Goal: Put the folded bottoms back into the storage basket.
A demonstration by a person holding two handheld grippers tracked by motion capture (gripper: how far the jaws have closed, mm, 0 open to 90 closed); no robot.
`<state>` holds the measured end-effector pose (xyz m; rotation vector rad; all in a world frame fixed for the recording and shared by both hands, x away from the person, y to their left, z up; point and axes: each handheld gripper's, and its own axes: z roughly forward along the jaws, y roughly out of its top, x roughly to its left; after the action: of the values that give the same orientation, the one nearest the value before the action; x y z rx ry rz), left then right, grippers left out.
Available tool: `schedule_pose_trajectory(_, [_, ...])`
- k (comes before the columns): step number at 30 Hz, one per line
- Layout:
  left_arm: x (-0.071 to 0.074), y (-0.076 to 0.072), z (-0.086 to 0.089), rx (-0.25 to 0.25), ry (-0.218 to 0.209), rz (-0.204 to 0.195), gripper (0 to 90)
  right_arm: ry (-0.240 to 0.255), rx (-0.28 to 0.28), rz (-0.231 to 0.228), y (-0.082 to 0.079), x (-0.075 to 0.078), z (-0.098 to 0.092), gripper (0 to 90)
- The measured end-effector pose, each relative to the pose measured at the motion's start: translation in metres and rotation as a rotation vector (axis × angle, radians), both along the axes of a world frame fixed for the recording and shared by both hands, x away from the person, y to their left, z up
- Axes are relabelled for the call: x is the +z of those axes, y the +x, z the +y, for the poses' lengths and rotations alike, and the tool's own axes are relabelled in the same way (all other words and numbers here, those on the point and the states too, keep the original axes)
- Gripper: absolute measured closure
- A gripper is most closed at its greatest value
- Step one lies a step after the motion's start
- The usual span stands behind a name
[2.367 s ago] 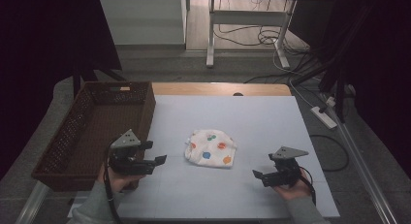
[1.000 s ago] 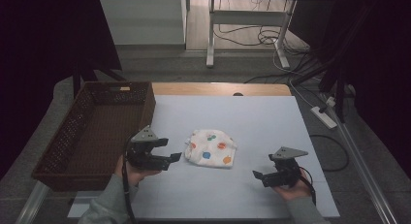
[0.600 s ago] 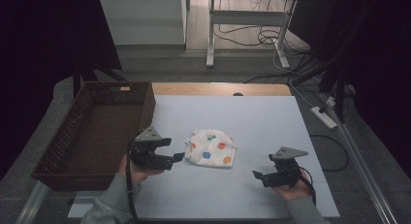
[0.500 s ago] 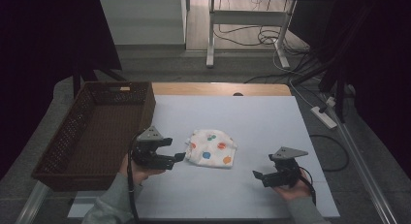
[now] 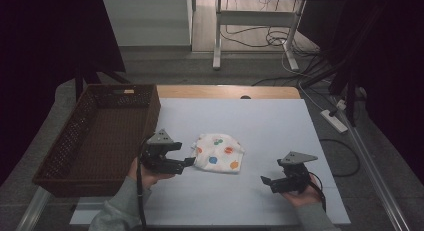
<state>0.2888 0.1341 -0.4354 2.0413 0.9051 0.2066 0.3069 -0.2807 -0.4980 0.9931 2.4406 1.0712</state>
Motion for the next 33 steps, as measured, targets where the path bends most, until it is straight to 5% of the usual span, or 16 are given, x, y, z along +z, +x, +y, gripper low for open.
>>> schedule_pose_trajectory(33, [-0.006, 0.028, -0.032, -0.034, 0.02, 0.041, 24.9, 0.011, -0.002, 0.001, -0.001, 0.0, -0.001, 9.5])
